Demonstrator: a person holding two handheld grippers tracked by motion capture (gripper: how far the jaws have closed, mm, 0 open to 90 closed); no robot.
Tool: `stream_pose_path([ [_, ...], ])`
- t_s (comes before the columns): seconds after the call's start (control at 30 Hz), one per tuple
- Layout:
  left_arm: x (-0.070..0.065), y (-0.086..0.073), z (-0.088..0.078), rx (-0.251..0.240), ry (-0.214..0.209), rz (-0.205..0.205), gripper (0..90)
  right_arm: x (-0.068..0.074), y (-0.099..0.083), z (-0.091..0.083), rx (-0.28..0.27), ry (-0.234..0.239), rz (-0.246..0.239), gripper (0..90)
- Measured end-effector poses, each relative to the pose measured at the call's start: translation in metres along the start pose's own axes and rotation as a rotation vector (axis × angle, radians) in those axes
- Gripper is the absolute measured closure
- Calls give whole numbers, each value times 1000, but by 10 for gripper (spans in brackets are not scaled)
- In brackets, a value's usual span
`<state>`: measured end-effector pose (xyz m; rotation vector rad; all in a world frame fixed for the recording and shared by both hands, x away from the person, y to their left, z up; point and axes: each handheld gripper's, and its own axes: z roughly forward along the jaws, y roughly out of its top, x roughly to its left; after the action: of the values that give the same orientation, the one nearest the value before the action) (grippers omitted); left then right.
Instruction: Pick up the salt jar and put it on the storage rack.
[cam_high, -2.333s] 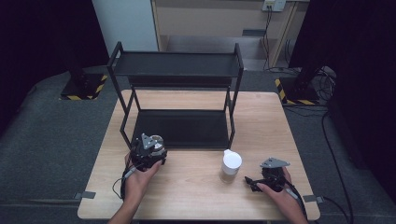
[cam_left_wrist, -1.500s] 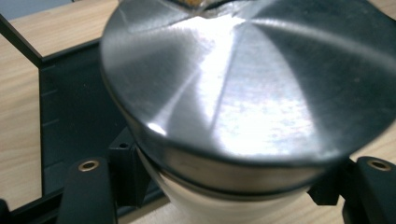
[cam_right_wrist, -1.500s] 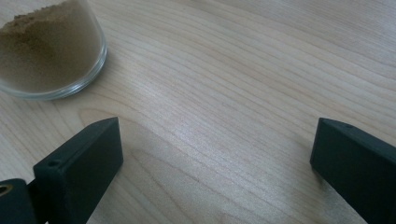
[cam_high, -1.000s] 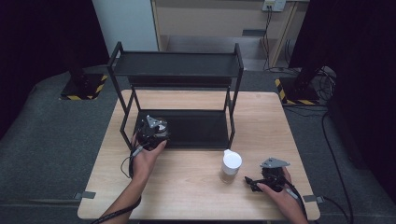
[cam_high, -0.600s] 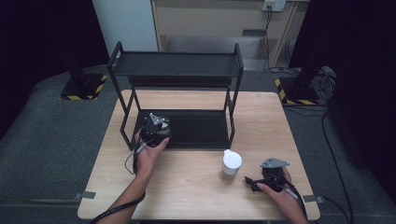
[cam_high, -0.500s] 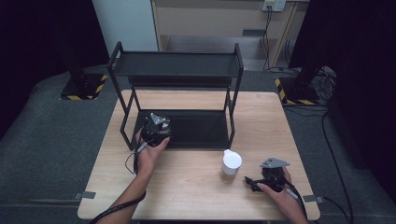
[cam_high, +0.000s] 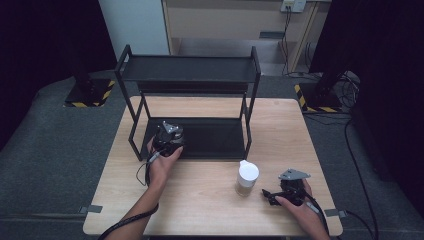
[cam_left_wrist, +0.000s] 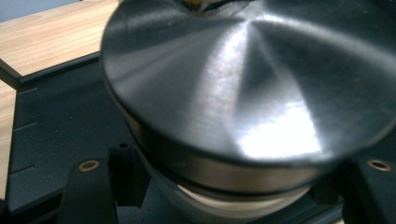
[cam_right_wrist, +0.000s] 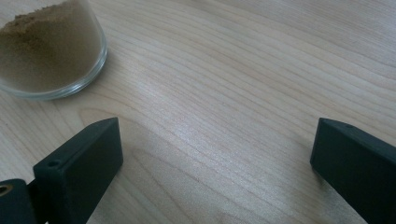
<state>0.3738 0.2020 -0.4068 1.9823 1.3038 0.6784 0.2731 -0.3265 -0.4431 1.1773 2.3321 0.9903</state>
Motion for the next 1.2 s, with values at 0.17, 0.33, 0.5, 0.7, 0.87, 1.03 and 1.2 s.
stream_pose_path([
  [0.17, 1, -1, 3, 5, 3, 0, 300, 0, 0, 0, 0, 0, 0, 28],
  [0.33, 4, -2, 4, 0, 0, -13, 300, 0, 0, 0, 0, 0, 0, 28],
  [0.5, 8, -6, 5, -12, -15, -32, 299, 0, 0, 0, 0, 0, 0, 28],
  [0.7, 9, -12, 6, -32, -17, -28, 298, 0, 0, 0, 0, 0, 0, 28],
  [0.87, 10, -14, 6, -40, -20, -28, 297, 0, 0, 0, 0, 0, 0, 28],
  [1.03, 9, -14, 6, -41, -18, -25, 296, 0, 0, 0, 0, 0, 0, 28],
  [1.2, 10, -14, 6, -43, -20, -23, 295, 0, 0, 0, 0, 0, 0, 28],
])
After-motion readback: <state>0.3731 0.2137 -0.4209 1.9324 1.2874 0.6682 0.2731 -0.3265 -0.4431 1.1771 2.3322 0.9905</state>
